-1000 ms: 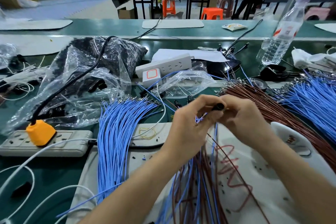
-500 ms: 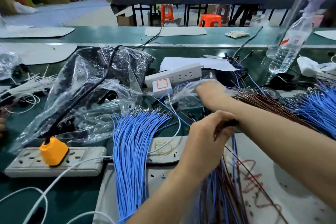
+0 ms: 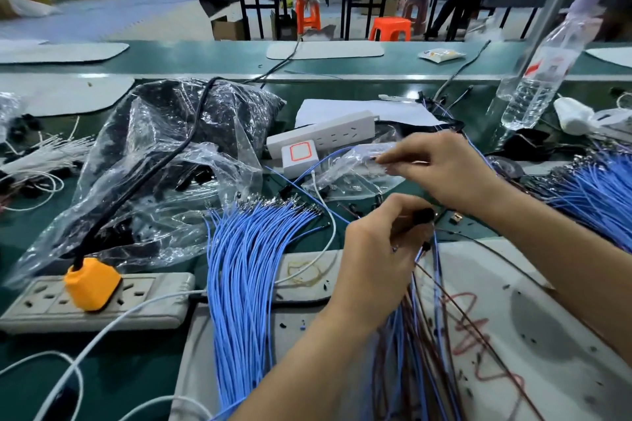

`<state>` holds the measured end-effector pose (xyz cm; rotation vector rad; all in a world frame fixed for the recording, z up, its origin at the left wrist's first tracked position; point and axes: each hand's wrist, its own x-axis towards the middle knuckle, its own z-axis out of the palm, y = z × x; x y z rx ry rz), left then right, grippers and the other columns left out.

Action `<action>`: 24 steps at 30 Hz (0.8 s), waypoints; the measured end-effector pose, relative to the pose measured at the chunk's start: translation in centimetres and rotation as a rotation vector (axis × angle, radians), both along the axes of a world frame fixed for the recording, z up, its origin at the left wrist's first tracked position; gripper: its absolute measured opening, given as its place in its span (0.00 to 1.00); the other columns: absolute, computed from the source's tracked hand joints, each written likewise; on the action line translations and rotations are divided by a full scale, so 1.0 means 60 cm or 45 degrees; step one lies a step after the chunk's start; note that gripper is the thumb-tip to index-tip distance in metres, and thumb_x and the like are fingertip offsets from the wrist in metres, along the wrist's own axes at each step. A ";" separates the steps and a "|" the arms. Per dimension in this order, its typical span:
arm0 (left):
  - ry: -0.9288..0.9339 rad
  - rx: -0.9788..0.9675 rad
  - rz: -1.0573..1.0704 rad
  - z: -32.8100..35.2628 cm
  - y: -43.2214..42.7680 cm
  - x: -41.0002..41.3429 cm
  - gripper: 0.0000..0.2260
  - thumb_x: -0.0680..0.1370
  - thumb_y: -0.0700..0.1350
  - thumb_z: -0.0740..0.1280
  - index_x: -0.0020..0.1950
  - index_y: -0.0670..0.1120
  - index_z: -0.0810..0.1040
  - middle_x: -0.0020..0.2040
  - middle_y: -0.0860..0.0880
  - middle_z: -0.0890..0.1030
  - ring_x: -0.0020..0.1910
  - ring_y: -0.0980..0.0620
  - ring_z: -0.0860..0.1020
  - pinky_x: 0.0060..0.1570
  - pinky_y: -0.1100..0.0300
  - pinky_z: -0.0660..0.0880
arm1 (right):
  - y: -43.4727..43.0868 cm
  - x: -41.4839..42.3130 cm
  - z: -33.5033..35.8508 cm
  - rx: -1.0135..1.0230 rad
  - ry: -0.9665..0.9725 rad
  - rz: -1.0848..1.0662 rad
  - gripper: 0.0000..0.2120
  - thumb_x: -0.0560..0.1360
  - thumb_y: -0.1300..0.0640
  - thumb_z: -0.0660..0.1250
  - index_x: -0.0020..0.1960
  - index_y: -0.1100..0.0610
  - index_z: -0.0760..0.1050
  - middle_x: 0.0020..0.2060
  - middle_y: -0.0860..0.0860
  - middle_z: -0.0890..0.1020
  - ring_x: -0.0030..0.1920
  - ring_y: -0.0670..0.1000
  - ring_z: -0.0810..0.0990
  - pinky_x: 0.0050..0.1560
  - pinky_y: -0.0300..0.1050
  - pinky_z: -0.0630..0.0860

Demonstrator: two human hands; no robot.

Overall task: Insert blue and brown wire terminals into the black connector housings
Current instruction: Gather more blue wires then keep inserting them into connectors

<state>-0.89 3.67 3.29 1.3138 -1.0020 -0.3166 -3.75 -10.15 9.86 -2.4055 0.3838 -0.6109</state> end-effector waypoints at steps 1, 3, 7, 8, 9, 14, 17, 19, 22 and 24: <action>0.027 0.005 -0.031 0.000 0.000 0.000 0.08 0.76 0.31 0.66 0.53 0.40 0.77 0.47 0.46 0.82 0.46 0.56 0.81 0.50 0.65 0.76 | 0.008 -0.032 0.004 0.133 -0.102 0.010 0.10 0.71 0.67 0.72 0.48 0.55 0.84 0.41 0.46 0.86 0.41 0.40 0.82 0.46 0.26 0.72; 0.058 0.019 -0.078 0.000 0.000 -0.004 0.08 0.76 0.29 0.65 0.52 0.39 0.76 0.45 0.46 0.81 0.41 0.63 0.79 0.43 0.72 0.72 | 0.030 -0.088 0.003 0.342 -0.285 0.026 0.10 0.71 0.67 0.71 0.46 0.52 0.83 0.39 0.47 0.86 0.40 0.43 0.84 0.46 0.31 0.77; 0.058 0.038 -0.074 0.002 -0.001 -0.005 0.09 0.75 0.27 0.64 0.50 0.39 0.75 0.42 0.47 0.79 0.39 0.60 0.77 0.42 0.71 0.72 | 0.073 -0.141 -0.025 0.452 -0.482 -0.002 0.06 0.66 0.56 0.72 0.43 0.51 0.82 0.39 0.45 0.86 0.41 0.45 0.84 0.48 0.34 0.79; 0.047 0.046 -0.063 0.002 -0.001 -0.003 0.09 0.75 0.28 0.65 0.51 0.39 0.76 0.42 0.47 0.79 0.39 0.59 0.78 0.42 0.70 0.73 | 0.078 -0.143 -0.035 0.453 -0.490 -0.022 0.06 0.66 0.57 0.72 0.43 0.50 0.82 0.39 0.44 0.85 0.41 0.45 0.84 0.49 0.35 0.79; 0.035 0.052 -0.053 0.001 -0.001 -0.001 0.09 0.75 0.28 0.65 0.50 0.40 0.76 0.41 0.48 0.80 0.40 0.59 0.78 0.43 0.70 0.74 | 0.080 -0.143 -0.043 0.432 -0.497 -0.047 0.07 0.68 0.60 0.73 0.43 0.49 0.82 0.40 0.44 0.85 0.42 0.44 0.84 0.50 0.36 0.78; -0.060 0.076 -0.049 -0.006 0.002 -0.002 0.09 0.75 0.31 0.67 0.50 0.43 0.77 0.43 0.49 0.82 0.44 0.59 0.81 0.49 0.63 0.77 | 0.072 -0.148 -0.056 0.194 -0.467 -0.086 0.15 0.69 0.71 0.72 0.42 0.51 0.82 0.40 0.45 0.82 0.43 0.43 0.81 0.47 0.32 0.76; -0.121 0.105 -0.050 -0.007 0.001 -0.002 0.07 0.75 0.34 0.68 0.52 0.40 0.79 0.45 0.46 0.84 0.45 0.54 0.82 0.52 0.56 0.78 | 0.071 -0.153 -0.050 -0.104 -0.403 -0.084 0.12 0.68 0.72 0.73 0.43 0.56 0.83 0.40 0.46 0.82 0.43 0.42 0.80 0.45 0.30 0.74; -0.155 0.143 -0.056 -0.006 0.002 -0.003 0.07 0.76 0.35 0.68 0.54 0.42 0.79 0.47 0.46 0.84 0.47 0.53 0.83 0.52 0.54 0.78 | 0.068 -0.157 -0.043 -0.250 -0.345 -0.029 0.10 0.67 0.73 0.73 0.42 0.59 0.82 0.40 0.49 0.81 0.41 0.45 0.80 0.44 0.36 0.76; -0.215 0.191 -0.058 -0.005 0.004 -0.003 0.09 0.76 0.36 0.68 0.55 0.44 0.81 0.45 0.52 0.84 0.44 0.57 0.81 0.50 0.55 0.78 | 0.062 -0.163 -0.032 -0.341 -0.241 0.023 0.09 0.67 0.73 0.73 0.42 0.61 0.81 0.39 0.51 0.81 0.39 0.50 0.81 0.43 0.44 0.76; -0.258 0.217 -0.048 -0.007 0.005 -0.001 0.10 0.76 0.35 0.68 0.55 0.45 0.82 0.43 0.54 0.83 0.42 0.59 0.80 0.49 0.57 0.77 | 0.059 -0.165 -0.025 -0.308 -0.167 0.082 0.08 0.67 0.72 0.74 0.42 0.61 0.82 0.38 0.50 0.81 0.38 0.49 0.81 0.43 0.46 0.77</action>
